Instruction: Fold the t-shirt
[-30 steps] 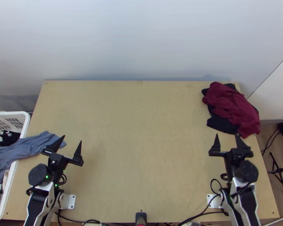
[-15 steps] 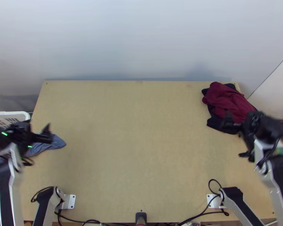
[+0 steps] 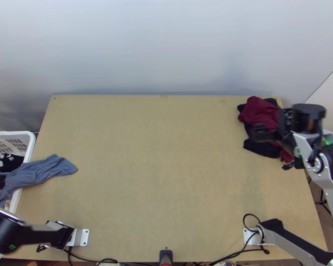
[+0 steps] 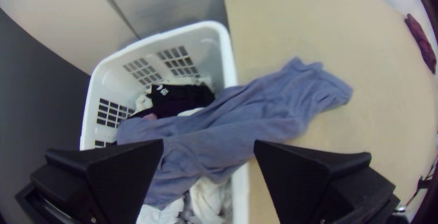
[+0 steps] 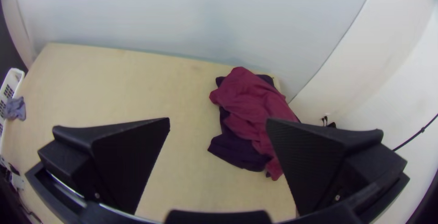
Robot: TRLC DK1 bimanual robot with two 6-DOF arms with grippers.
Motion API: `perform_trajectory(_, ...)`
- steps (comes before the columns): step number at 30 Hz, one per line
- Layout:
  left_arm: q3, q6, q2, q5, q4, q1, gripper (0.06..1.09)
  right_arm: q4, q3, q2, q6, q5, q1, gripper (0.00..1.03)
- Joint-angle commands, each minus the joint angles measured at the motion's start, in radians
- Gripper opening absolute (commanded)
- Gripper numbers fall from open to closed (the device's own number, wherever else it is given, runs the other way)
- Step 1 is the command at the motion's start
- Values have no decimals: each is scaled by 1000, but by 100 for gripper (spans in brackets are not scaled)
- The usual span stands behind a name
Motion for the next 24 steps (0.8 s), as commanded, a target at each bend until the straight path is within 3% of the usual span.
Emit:
perform_trajectory(1, 184, 96, 375, -122, 132, 141, 102, -70, 71, 71, 6, 47, 115, 98)
perform_trajectory(9, 599, -58, 739, -191, 83, 175, 102, -72, 65, 85, -7, 47, 161, 98)
perform_trajectory(20, 860, -41, 995, -232, 126, 141, 97, -58, 77, 113, 12, 50, 181, 98)
perform_trajectory(24, 879, -41, 1029, -240, 137, 115, 90, -56, 80, 114, 9, 63, 179, 98)
